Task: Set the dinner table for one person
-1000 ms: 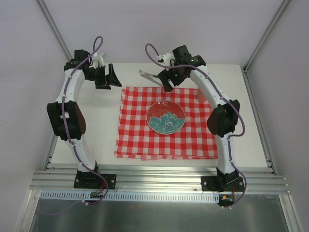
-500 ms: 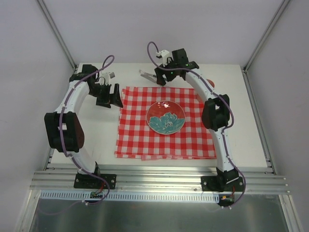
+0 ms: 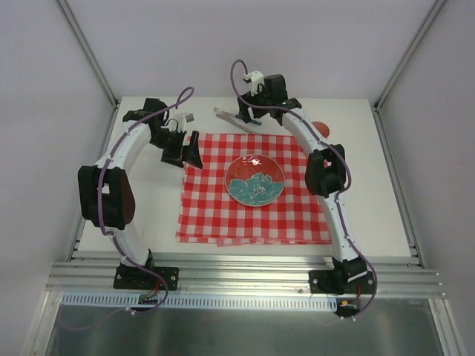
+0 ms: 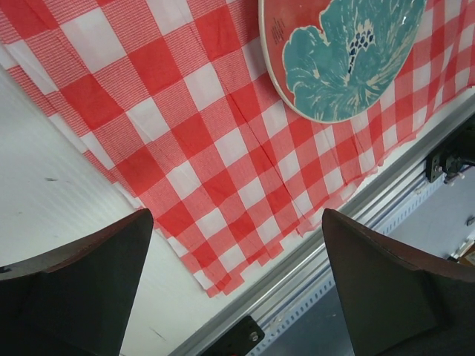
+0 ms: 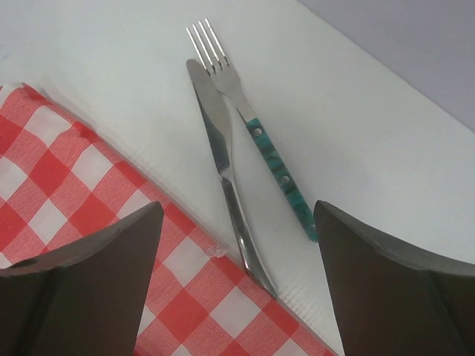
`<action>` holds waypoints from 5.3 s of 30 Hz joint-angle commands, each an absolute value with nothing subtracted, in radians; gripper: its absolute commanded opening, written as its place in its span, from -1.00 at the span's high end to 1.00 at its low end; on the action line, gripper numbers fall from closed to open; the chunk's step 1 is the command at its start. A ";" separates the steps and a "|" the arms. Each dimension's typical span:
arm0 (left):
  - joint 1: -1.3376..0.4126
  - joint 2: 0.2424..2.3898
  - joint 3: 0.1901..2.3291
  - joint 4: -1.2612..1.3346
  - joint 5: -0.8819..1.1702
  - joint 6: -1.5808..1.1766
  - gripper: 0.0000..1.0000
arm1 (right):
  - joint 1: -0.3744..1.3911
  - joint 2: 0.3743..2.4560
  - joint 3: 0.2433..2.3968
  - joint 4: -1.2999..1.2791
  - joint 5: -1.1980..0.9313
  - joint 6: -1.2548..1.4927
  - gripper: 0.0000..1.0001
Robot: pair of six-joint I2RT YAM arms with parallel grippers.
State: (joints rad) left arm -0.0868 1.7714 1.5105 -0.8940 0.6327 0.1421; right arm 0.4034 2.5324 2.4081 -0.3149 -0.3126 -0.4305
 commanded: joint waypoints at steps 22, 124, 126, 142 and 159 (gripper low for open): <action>-0.138 1.684 1.515 -0.897 0.733 0.060 -0.98 | 0.416 2.605 2.479 -0.469 -0.370 -0.238 -0.73; -0.374 2.734 2.531 -0.230 0.219 1.058 -0.98 | 0.394 1.971 2.008 -0.948 -0.454 -0.627 -0.99; -0.377 2.737 2.530 -0.227 0.221 1.052 -0.98 | 0.397 1.968 2.000 -0.942 -0.449 -0.627 -0.99; -0.379 2.724 2.571 -0.173 0.466 0.938 -0.98 | 0.397 1.994 1.999 -0.934 -0.449 -0.595 -0.99; -0.324 2.678 2.568 -0.273 0.552 0.240 -0.91 | 0.357 2.022 2.008 -0.920 -0.463 -0.552 -0.99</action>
State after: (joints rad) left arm -0.3374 2.7304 2.5160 -0.2741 0.4980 0.3943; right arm 0.3580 2.0270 1.9923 -0.9295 -0.4351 -0.5751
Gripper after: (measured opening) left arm 0.968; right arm 0.993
